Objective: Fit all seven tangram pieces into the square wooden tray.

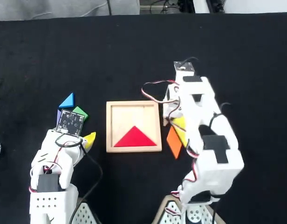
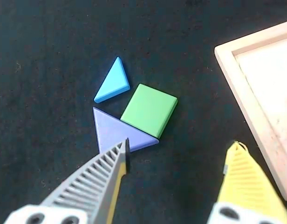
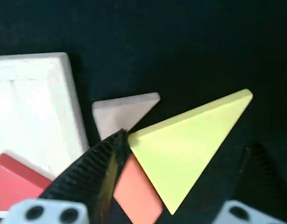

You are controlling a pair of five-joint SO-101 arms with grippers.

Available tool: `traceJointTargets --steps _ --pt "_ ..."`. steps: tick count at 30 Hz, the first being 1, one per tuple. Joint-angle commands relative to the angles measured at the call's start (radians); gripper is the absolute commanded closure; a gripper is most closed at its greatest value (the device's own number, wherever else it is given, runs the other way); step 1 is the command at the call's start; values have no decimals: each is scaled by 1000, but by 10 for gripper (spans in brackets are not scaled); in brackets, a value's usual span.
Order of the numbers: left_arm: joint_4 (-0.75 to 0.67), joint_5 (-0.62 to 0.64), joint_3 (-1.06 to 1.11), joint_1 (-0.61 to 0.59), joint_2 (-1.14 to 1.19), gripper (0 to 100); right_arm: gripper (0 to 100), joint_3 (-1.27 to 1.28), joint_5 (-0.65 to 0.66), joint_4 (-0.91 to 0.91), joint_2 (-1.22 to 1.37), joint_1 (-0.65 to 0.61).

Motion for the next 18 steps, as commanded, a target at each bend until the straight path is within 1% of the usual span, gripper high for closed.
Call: traceJointTargets --steps 1,4,12,14,18 --pt "8 -6 18 -7 -14 668 620 -105 0 78 97 34" --pt "8 -6 18 -7 -14 668 620 -157 0 126 147 31" --pt "6 -6 18 -7 -15 668 632 -143 0 121 125 46" --pt "5 -6 18 -7 -15 668 690 -143 0 121 124 49" --pt "5 -6 18 -7 -15 668 864 -147 0 121 124 66"
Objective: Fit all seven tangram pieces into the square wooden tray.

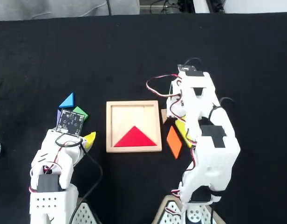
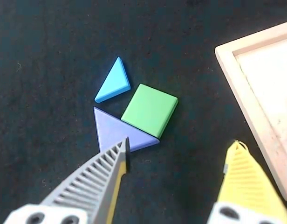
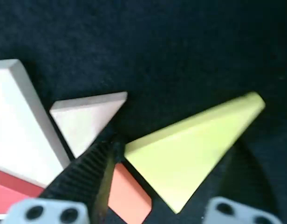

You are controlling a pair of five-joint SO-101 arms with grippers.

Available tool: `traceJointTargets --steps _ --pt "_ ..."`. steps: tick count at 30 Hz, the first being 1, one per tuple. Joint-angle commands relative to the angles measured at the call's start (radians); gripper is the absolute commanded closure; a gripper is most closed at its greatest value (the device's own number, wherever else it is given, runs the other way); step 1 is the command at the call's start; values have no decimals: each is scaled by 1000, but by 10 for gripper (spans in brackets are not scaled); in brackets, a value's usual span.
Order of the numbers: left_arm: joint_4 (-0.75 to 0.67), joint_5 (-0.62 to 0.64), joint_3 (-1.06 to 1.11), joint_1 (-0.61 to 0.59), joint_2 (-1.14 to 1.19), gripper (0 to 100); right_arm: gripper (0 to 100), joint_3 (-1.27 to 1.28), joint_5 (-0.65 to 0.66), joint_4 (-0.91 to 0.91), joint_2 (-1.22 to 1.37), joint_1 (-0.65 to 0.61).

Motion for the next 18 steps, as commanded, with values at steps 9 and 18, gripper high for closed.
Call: traceJointTargets --steps 9,18 --pt "2 -6 18 -8 -9 668 865 -1 49 41 -104 34" --pt "0 -6 18 -8 -9 668 852 -7 350 176 -584 -75"
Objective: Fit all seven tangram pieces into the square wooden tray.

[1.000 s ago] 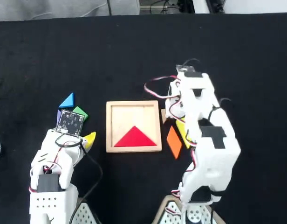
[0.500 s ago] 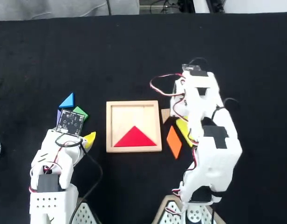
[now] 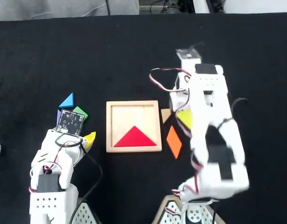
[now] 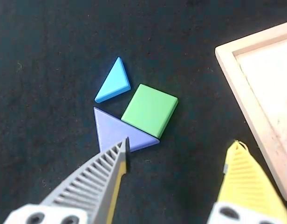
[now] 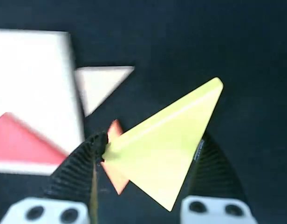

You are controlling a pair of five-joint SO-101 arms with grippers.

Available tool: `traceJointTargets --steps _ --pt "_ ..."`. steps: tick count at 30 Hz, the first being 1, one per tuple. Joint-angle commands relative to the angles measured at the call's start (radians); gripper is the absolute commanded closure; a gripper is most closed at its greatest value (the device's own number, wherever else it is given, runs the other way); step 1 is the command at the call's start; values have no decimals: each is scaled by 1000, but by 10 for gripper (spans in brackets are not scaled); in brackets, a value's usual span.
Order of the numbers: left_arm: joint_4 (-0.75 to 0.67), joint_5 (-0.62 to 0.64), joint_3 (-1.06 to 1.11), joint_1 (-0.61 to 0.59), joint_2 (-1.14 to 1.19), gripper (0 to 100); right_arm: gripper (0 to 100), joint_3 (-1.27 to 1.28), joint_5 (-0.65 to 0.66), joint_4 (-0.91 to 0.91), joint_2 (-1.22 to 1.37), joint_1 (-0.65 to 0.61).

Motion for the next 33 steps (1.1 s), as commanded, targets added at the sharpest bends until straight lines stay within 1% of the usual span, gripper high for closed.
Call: traceJointTargets --steps 1,4,7,11,16,18,20,23,25,27,28,30,33 --pt "0 -6 18 -8 -9 668 851 -22 104 29 -223 -69" --pt "0 -6 18 -10 -9 668 850 -24 110 29 -280 -112" --pt "-2 -6 18 -12 -9 668 850 -24 121 29 -265 -184" --pt "-2 -6 18 -12 -9 668 852 -19 282 37 -217 -304" --pt "-6 -6 18 -31 -11 668 853 -21 509 2 -200 -405" --pt "-44 0 18 -88 -11 668 851 -10 582 -54 -199 -440" --pt "-74 20 18 -193 -11 668 850 15 628 -112 -199 -477" --pt "-104 118 18 -341 -11 668 850 28 686 -138 -197 -514" --pt "-112 153 18 -397 -11 668 850 28 720 -140 -185 -519" --pt "-107 158 18 -424 -11 668 850 25 769 -135 -162 -517" --pt "-104 158 18 -433 -11 668 850 27 815 -135 -150 -517" --pt "-78 157 18 -463 -9 668 852 27 948 -114 -124 -516" --pt "-38 153 18 -495 -9 668 853 12 1203 -43 -96 -517"
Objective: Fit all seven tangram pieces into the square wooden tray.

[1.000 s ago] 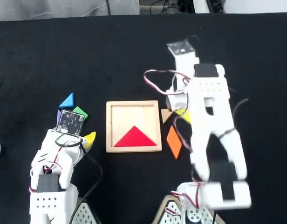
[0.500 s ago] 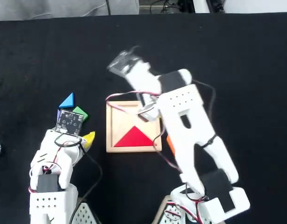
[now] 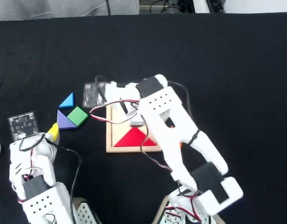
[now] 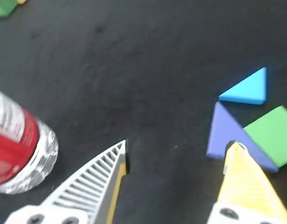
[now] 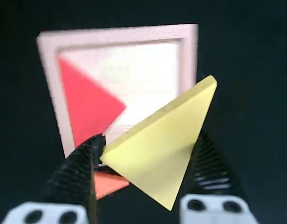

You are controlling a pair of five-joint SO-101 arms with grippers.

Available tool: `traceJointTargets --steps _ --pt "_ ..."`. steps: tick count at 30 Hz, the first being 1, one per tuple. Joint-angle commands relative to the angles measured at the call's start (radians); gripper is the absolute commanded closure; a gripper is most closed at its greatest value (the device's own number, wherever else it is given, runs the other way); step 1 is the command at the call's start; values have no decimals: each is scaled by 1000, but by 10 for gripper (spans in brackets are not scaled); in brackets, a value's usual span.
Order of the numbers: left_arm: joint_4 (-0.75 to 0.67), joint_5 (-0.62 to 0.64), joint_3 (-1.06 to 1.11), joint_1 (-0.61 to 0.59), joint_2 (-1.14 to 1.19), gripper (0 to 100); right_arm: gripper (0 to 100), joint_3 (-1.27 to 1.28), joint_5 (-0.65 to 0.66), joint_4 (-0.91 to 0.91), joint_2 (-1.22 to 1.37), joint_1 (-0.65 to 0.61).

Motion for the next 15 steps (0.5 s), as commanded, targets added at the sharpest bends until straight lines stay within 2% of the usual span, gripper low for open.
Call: traceJointTargets --steps 1,4,8,11,15 --pt "40 8 18 -48 -9 668 853 -38 310 68 8 -14" --pt "72 -29 18 -36 -9 668 853 -76 485 107 31 -17" --pt "114 -91 18 21 -9 668 853 -117 643 121 85 -55" --pt "118 -95 18 41 -9 668 852 -128 692 106 159 -91" --pt "118 -95 18 41 -9 668 850 -160 695 112 248 -97"
